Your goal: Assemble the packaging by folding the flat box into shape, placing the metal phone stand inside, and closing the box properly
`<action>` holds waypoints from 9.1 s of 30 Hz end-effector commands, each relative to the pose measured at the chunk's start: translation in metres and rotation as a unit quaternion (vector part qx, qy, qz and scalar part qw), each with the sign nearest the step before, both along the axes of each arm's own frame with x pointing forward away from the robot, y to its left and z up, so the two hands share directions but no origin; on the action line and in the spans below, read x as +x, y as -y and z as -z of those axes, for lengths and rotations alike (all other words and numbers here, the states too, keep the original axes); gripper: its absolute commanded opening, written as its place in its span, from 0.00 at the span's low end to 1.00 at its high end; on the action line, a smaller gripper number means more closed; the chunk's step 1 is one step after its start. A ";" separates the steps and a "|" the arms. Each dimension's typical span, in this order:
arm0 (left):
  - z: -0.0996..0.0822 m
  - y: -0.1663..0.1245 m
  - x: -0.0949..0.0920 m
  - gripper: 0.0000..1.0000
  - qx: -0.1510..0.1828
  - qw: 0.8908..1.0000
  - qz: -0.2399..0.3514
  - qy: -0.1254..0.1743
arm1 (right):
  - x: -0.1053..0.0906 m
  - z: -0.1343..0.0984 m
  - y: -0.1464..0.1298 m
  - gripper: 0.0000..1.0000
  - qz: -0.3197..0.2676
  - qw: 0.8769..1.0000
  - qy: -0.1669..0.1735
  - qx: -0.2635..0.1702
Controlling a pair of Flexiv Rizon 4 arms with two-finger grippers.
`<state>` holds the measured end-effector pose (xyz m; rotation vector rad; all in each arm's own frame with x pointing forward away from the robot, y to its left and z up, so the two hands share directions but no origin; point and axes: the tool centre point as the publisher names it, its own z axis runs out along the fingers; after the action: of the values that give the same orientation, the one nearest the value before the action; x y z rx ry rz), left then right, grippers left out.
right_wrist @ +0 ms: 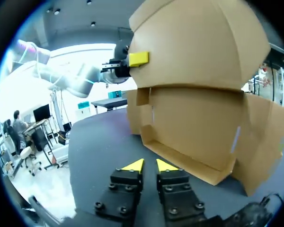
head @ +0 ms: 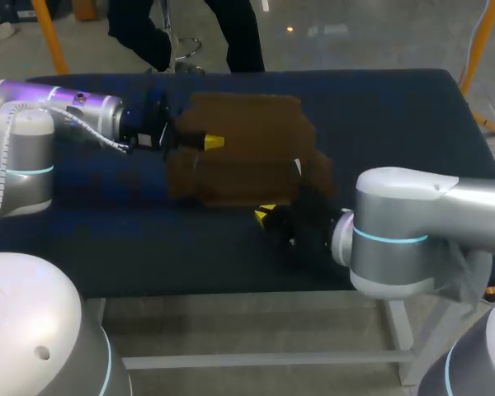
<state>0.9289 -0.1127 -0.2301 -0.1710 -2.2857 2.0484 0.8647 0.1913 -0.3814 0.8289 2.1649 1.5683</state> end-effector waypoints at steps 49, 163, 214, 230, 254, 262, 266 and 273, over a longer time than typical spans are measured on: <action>0.003 -0.001 0.001 0.00 0.000 1.000 0.002 -0.001 | -0.042 -0.039 0.178 1.00 -0.013 0.997 0.063 -0.043; 0.003 -0.001 0.001 0.00 0.000 1.000 0.002 -0.001 | 0.055 0.001 0.077 0.44 0.098 0.993 0.048 -0.041; 0.003 -0.001 0.001 0.00 0.000 1.000 0.002 -0.001 | 0.010 -0.003 0.100 0.60 0.048 0.998 0.031 -0.028; 0.003 -0.001 0.001 0.00 0.000 1.000 0.002 -0.001 | 0.038 -0.003 0.117 0.53 -0.101 0.994 0.005 -0.038; 0.003 -0.001 0.001 0.00 0.000 1.000 0.002 -0.001 | 0.068 -0.011 0.088 0.61 -0.228 0.971 0.020 -0.066; 0.003 -0.001 0.001 0.00 0.000 1.000 0.002 -0.001 | 0.069 -0.013 0.077 0.55 -0.241 0.968 0.027 -0.072; 0.003 -0.001 0.001 0.00 0.000 1.000 0.002 -0.001 | 0.069 -0.012 0.072 0.53 -0.240 0.967 0.029 -0.075; 0.003 -0.001 0.001 0.00 0.000 1.000 0.002 -0.001 | 0.070 -0.008 0.068 0.49 -0.230 0.970 0.026 -0.073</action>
<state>0.9291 -0.1117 -0.2304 -0.1707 -2.2862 2.0481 0.9321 0.1217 -0.3707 0.2492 2.5144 1.5648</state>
